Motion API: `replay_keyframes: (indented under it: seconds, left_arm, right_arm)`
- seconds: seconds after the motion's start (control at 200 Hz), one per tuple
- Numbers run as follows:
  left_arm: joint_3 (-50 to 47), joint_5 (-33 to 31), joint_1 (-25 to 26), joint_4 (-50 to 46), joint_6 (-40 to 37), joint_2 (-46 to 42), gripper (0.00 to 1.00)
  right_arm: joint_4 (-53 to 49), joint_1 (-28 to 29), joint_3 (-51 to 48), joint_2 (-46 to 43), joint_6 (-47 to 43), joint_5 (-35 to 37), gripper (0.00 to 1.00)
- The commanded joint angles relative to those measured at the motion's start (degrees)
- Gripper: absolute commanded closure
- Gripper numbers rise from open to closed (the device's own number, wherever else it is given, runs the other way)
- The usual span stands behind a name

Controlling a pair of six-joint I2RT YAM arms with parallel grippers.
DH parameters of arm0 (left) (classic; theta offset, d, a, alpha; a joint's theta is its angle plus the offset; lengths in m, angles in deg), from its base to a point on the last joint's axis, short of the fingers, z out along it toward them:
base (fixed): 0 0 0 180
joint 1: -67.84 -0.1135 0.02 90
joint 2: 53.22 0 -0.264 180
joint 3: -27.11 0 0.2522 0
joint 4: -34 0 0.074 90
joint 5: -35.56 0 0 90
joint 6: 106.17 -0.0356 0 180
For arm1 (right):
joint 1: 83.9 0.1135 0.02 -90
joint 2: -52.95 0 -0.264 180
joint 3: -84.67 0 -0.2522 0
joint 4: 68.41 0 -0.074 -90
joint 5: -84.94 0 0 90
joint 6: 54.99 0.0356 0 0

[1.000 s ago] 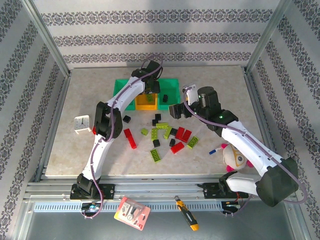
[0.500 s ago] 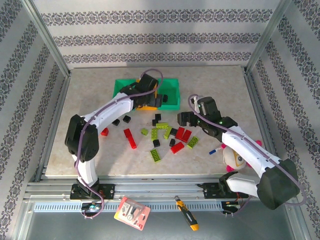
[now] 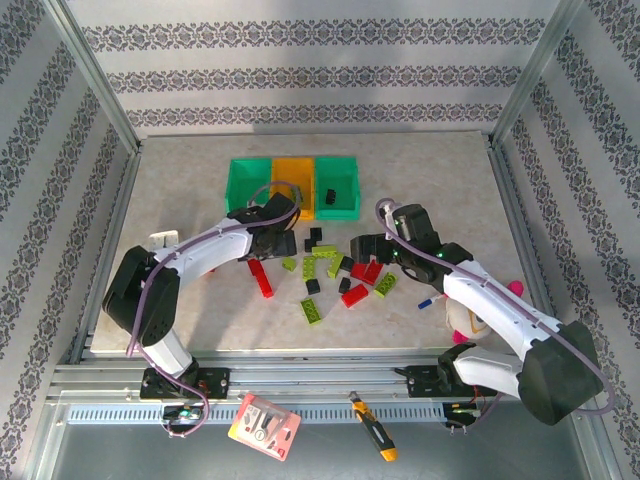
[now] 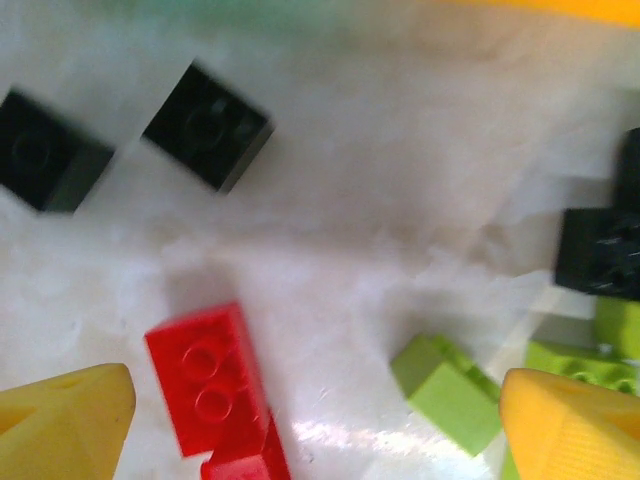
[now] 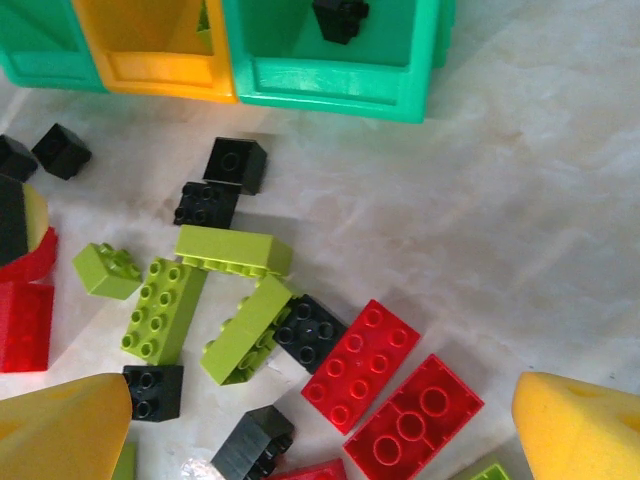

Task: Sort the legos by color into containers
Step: Pick up the lego from the middle-left of the table.

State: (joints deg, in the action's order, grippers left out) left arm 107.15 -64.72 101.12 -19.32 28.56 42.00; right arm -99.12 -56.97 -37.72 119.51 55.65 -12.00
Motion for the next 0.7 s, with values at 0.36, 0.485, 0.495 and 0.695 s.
replay_keyframes:
  seconds: [0.36,0.485,0.495,0.695]
  left_arm:
    - [-7.1,9.8,2.5,-4.2,12.5,-0.1,0.33]
    - [-6.3,10.1,2.5,-4.8,12.4,1.7,0.51]
    - [-6.1,10.2,2.5,-4.9,12.4,1.7,0.52]
    - [-5.3,8.3,2.5,-6.5,12.4,0.5,0.72]
  right_arm:
    - [3.3,1.5,1.9,3.8,-0.7,-1.7,0.03]
    - [3.4,1.6,1.7,3.2,-0.6,-1.3,0.02]
    - [3.4,1.6,1.6,3.1,-0.6,-1.3,0.02]
    - [3.4,1.6,1.2,2.0,-0.5,-0.6,0.03]
